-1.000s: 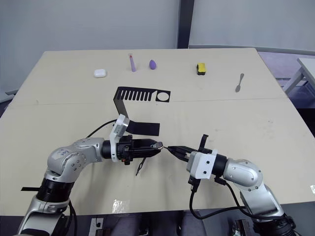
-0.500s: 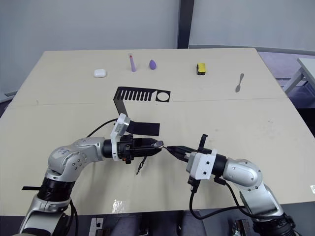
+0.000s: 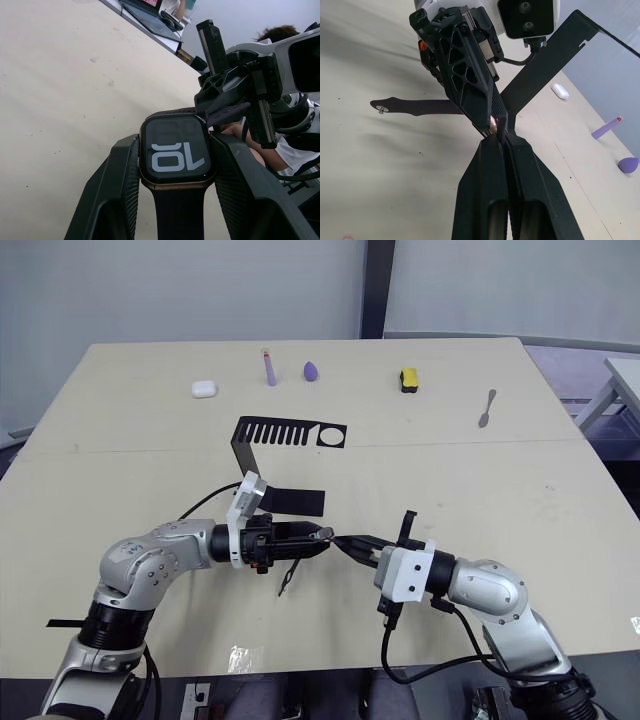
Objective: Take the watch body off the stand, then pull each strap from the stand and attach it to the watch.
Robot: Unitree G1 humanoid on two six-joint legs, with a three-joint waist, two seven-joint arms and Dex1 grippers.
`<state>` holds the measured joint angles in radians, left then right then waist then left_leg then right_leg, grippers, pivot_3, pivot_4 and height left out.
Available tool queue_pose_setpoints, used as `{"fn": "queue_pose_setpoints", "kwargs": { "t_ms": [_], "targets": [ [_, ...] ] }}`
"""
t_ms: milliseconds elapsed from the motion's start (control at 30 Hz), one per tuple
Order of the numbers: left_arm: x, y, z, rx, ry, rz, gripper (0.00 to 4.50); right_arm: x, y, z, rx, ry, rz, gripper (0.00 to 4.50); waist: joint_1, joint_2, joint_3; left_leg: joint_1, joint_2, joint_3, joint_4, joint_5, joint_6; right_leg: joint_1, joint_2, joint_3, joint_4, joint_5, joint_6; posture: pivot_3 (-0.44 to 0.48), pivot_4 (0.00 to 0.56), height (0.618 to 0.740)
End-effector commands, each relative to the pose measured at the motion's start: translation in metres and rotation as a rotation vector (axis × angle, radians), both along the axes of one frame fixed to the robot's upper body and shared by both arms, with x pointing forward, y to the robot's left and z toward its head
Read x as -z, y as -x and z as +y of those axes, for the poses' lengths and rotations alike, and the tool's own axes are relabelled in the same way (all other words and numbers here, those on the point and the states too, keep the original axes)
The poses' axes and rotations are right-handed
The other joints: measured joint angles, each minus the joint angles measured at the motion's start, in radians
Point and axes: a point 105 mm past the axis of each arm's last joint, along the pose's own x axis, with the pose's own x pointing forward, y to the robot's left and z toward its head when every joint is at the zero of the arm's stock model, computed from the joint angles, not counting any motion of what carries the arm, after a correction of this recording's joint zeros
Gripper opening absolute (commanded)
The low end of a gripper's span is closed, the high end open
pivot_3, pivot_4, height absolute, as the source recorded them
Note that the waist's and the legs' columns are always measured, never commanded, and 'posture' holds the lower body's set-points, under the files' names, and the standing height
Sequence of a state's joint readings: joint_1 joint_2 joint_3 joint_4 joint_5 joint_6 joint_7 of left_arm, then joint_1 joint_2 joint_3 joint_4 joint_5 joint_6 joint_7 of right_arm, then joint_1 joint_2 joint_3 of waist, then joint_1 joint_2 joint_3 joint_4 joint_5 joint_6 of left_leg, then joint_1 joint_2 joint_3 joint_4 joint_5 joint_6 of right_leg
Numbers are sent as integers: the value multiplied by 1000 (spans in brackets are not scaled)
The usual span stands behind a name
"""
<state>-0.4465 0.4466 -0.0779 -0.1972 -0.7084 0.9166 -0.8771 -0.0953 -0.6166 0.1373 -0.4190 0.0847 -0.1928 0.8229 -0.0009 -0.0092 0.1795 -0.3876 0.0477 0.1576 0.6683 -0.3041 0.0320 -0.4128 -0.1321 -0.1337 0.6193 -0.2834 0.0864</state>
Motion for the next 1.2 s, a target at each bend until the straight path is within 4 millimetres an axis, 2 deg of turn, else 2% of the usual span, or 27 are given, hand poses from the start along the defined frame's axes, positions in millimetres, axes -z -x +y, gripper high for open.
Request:
{"fn": "queue_pose_setpoints", "kwargs": {
  "t_ms": [33, 300, 1200],
  "targets": [
    [-10, 4, -1, 17, 23, -37, 1607, -12, 5, -2, -11, -29, -35, 0, 0, 0, 0, 0, 0, 0, 0, 0, 0, 0, 0, 0, 0, 0, 0, 0, 150, 740],
    [-9, 4, -1, 15, 24, -34, 1607, -9, 5, -11, 10, 0, -35, 0, 0, 0, 0, 0, 0, 0, 0, 0, 0, 0, 0, 0, 0, 0, 0, 0, 150, 740],
    [-8, 4, -2, 26, 11, -35, 1607, -1, 3, -4, 0, 4, -23, 0, 0, 0, 0, 0, 0, 0, 0, 0, 0, 0, 0, 0, 0, 0, 0, 0, 150, 740]
  ]
}}
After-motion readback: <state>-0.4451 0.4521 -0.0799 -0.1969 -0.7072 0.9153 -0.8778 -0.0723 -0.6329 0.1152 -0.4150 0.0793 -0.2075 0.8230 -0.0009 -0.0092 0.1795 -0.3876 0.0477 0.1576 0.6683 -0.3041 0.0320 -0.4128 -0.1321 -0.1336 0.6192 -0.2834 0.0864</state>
